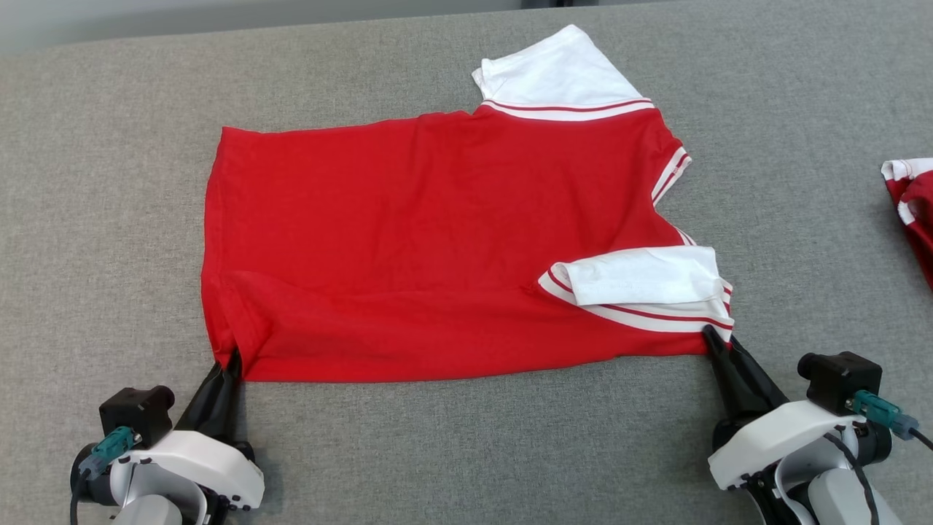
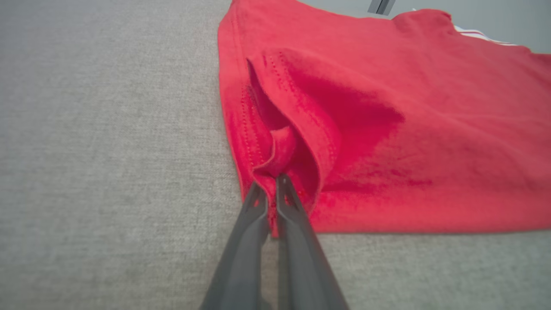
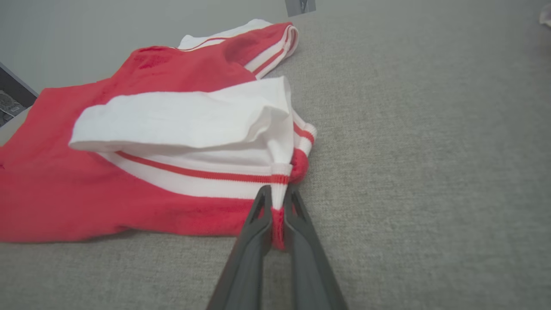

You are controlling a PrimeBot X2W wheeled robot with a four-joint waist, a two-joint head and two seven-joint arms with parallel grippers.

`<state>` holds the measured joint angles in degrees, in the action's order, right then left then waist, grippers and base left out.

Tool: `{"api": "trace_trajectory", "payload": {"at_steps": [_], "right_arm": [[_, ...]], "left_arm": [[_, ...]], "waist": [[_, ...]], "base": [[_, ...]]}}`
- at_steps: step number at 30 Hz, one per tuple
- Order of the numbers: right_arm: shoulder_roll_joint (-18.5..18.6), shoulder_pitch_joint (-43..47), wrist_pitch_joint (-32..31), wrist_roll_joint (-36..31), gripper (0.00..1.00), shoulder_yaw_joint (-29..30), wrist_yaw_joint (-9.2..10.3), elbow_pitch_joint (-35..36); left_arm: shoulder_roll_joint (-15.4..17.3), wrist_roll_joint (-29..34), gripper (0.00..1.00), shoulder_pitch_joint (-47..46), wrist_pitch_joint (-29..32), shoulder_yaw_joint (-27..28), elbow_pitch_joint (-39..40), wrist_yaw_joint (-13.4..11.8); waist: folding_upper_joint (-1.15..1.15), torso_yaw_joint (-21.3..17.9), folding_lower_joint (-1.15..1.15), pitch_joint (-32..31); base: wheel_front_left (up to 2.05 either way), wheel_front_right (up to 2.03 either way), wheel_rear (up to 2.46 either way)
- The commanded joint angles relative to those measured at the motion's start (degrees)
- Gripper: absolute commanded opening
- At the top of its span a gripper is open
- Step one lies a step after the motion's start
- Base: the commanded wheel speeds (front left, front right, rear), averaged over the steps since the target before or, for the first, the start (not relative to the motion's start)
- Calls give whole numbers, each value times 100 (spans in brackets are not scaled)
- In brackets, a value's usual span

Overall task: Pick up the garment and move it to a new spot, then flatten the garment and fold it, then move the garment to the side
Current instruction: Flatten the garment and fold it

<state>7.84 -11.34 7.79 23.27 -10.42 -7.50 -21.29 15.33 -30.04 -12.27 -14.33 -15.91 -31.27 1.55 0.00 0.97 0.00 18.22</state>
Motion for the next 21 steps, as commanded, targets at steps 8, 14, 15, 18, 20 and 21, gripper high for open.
{"api": "trace_trajectory", "payload": {"at_steps": [8,14,15,18,20,21], "right_arm": [[228,356,-114,246,0,83,2,516],[173,1152,-493,150,0,452,3,1367],[136,1283,-574,124,0,538,3,1485],[-7,1597,-821,64,0,669,3,1782],[-46,1668,-889,39,0,699,3,1847],[-83,1714,-946,16,0,726,3,1894]], "left_arm": [[345,-325,0,554,367,135,684,137],[570,-572,0,1235,789,283,1741,-40],[592,-594,0,1324,838,294,1870,-78],[617,-660,0,1488,981,279,2163,-144],[608,-663,0,1508,1020,255,2212,-155],[605,-670,0,1505,1058,232,2255,-148]], "waist": [[0,71,0,-85],[0,160,0,-105],[0,179,0,-106],[0,216,0,-105],[0,219,0,-106],[0,214,0,-105]], "base": [[0,0,0],[0,0,0],[0,0,0],[0,0,0],[0,0,0],[0,0,0]]}}
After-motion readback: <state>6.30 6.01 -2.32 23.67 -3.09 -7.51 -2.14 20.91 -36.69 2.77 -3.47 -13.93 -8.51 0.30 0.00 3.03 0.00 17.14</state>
